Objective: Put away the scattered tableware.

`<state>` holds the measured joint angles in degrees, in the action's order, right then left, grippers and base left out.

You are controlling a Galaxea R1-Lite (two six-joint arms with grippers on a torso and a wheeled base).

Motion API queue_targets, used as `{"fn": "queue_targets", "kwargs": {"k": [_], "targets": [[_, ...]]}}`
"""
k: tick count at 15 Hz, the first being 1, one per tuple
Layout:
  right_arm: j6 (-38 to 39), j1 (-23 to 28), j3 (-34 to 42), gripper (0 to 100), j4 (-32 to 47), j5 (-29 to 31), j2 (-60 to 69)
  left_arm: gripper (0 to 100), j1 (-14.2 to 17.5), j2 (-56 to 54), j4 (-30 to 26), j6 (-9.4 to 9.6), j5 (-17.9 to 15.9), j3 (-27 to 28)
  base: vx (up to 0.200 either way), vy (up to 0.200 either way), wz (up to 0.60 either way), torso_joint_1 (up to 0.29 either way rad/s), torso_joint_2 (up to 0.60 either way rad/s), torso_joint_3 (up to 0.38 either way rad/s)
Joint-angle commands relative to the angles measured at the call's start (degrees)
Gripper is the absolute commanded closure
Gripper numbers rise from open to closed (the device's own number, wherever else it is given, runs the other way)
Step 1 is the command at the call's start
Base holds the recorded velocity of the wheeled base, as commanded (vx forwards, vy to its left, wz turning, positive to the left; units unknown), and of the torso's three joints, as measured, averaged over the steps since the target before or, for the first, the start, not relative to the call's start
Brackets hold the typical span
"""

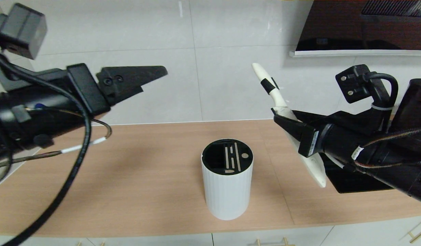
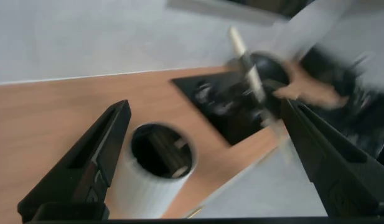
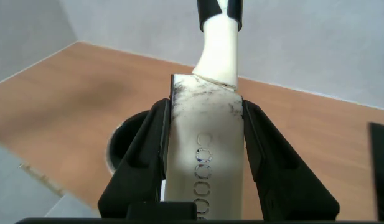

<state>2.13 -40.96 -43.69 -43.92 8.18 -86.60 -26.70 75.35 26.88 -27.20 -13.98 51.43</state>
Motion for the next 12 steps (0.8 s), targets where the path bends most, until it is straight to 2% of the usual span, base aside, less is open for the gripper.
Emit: {"fn": "queue_targets", "kwargs": {"k": [1, 4, 5, 7, 8, 9, 12], "targets": [[0.33, -2.37, 0.27, 100, -0.02, 0.08, -0.94, 0, -2.22, 5.77, 3.62, -1.02, 0.01, -2.39, 0.0, 0.0, 0.0, 0.0, 0.0, 0.0], [2.09, -4.83, 0.1, 100, -0.11, 0.26, -3.22, 0, -4.42, 8.94, 6.96, -1.54, 0.01, -4.5, 0.0, 0.0, 0.0, 0.0, 0.0, 0.0], [2.35, -6.06, 0.1, 100, -0.11, 0.7, -3.49, 0, -5.38, 9.46, 7.48, -2.6, 0.01, -4.85, 0.0, 0.0, 0.0, 0.0, 0.0, 0.0], [2.44, -7.82, 0.1, 100, -0.11, 1.93, -4.1, 0, -7.32, 10.26, 9.95, -7.34, -0.08, -5.11, 0.0, 0.0, 0.0, 0.0, 0.0, 0.0], [2.61, -8.79, 0.01, 100, -0.2, 2.72, -4.36, 0, -7.84, 11.22, 13.2, -10.86, -0.08, -5.2, 0.0, 0.0, 0.0, 0.0, 0.0, 0.0], [2.96, -9.58, 0.01, 100, -0.2, 2.72, -4.36, 0, -7.84, 12.1, 14.87, -12.18, -0.17, -5.38, 0.0, 0.0, 0.0, 0.0, 0.0, 0.0], [3.32, -12.04, 0.1, 100, -0.46, 3.25, -4.01, 0, -7.84, 14.65, 15.83, -12.53, -0.08, -5.47, 0.0, 0.0, 0.0, 0.0, 0.0, 0.0]]}}
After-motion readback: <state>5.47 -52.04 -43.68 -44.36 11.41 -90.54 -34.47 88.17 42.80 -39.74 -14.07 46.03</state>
